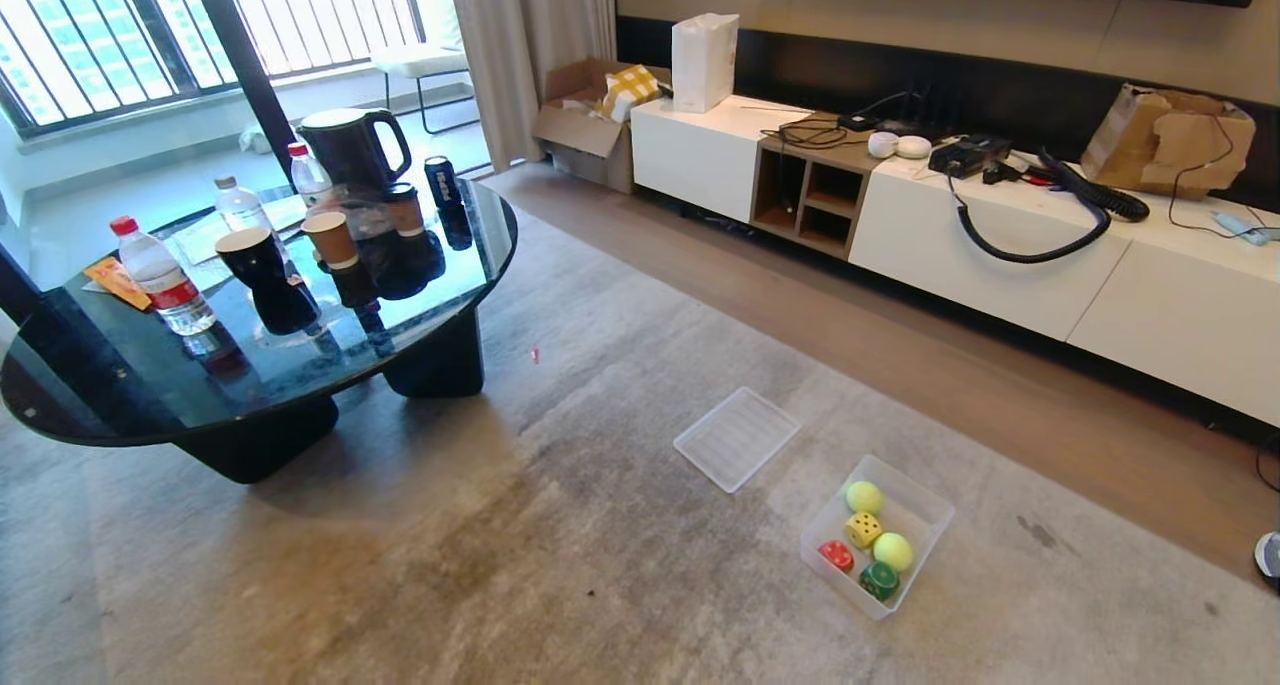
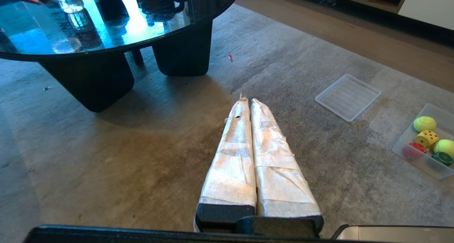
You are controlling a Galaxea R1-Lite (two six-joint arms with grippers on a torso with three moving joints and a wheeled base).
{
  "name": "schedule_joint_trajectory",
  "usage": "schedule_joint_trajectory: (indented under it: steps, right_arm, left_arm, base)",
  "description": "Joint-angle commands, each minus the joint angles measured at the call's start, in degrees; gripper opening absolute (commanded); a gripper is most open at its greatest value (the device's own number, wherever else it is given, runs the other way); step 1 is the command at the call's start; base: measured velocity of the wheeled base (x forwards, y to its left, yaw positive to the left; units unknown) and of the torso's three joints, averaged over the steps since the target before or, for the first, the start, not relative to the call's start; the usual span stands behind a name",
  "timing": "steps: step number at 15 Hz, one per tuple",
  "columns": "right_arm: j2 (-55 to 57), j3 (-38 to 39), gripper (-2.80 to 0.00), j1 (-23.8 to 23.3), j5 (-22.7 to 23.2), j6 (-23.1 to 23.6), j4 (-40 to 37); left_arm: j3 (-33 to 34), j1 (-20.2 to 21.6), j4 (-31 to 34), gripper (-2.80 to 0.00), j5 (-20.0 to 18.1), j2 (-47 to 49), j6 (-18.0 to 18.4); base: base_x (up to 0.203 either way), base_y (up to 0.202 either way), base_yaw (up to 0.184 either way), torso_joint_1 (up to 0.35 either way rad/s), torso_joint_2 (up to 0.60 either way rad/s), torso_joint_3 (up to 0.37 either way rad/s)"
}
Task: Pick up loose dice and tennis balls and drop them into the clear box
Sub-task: Put the toys in the box
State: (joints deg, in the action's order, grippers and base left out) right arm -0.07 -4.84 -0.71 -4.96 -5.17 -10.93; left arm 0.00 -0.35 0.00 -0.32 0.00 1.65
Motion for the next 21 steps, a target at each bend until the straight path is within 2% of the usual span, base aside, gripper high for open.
schedule_joint_trajectory:
  steps: [1,21]
  right_arm:
    - [0.0,0.0,-2.8,0.0,0.0,0.0,-0.1]
    - [0.0,0.0,-2.8,0.0,0.0,0.0,-0.1]
  left_arm:
    - [0.0,0.0,0.0,-2.8,0.0,0.0,0.0]
    - [0.0,0.0,0.0,-2.8,0.0,0.0,0.0]
  base:
    - [0.0,0.0,0.0,0.003,0.0,-0.205]
    - [0.0,0.0,0.0,0.003,0.0,-0.197]
